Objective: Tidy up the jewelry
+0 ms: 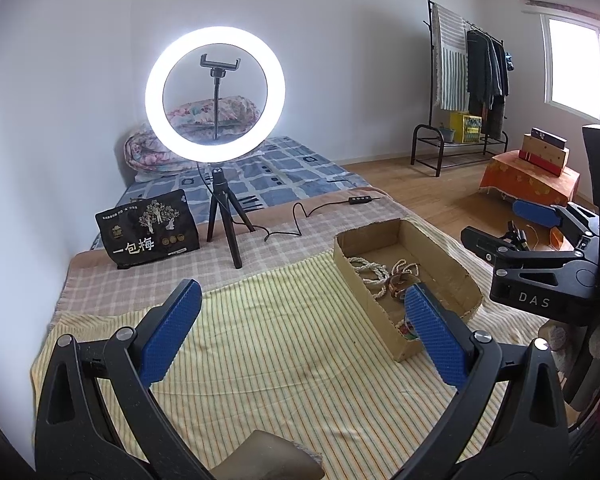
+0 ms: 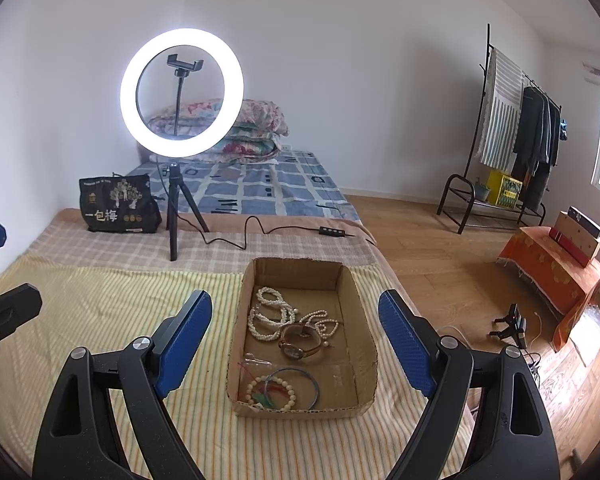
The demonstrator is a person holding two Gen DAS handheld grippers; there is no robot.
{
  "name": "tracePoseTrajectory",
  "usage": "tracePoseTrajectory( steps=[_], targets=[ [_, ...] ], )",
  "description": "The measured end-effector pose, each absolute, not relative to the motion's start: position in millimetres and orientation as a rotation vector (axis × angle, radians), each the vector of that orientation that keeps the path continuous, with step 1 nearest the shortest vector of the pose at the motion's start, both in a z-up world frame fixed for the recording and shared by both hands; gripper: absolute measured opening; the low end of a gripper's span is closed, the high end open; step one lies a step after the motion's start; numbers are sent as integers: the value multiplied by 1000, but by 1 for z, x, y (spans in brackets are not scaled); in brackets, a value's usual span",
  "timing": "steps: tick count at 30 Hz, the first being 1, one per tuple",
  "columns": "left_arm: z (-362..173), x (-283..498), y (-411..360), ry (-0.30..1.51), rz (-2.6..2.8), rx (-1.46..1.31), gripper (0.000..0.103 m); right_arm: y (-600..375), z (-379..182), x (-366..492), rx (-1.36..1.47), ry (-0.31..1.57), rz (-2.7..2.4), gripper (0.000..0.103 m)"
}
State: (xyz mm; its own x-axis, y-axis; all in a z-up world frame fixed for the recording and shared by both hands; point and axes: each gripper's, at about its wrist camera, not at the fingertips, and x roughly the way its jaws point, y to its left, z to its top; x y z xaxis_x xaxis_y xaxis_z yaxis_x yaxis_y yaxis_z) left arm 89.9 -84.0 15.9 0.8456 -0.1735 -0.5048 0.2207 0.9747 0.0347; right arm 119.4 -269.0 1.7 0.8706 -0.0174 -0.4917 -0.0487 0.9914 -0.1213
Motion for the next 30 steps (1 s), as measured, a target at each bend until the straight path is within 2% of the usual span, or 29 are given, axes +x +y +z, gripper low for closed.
tracePoseTrajectory(
  steps=[30],
  targets=[
    [11,92,-81,542,-190,71,103,-282,-6,125,-118,531,-28,85]
  ],
)
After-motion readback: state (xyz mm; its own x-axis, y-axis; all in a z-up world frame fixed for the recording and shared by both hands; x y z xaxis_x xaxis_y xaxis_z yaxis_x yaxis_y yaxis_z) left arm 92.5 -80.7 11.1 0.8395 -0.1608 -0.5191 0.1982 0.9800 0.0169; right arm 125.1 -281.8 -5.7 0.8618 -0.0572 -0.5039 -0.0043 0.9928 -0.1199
